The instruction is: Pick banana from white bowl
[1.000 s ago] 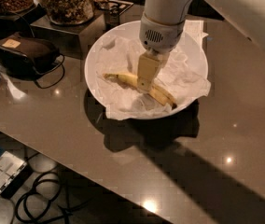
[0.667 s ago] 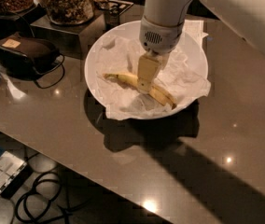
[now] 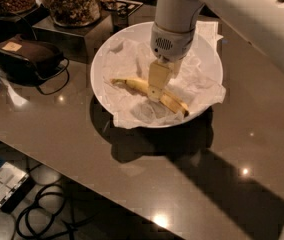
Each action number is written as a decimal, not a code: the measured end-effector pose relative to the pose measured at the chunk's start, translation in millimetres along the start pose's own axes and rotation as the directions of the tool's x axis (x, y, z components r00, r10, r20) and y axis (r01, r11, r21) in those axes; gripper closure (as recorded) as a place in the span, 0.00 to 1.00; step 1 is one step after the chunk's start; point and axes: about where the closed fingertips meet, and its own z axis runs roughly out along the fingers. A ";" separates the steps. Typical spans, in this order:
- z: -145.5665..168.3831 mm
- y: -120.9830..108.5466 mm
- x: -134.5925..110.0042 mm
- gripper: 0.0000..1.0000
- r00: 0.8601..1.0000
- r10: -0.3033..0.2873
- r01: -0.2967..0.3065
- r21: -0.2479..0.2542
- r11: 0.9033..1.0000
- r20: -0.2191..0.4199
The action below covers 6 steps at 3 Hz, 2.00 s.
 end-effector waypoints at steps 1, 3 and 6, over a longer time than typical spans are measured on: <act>14.3 -3.7 -0.6 0.39 1.000 0.007 -0.007 -0.021 1.000 -0.025; 36.7 -3.9 0.6 0.48 0.997 0.007 -0.010 -0.049 0.999 -0.072; 46.2 -3.6 4.2 1.00 0.997 0.003 -0.007 -0.057 0.998 -0.078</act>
Offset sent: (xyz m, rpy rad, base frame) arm -0.0181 -0.0146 -0.0358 -0.0988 0.1746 0.0029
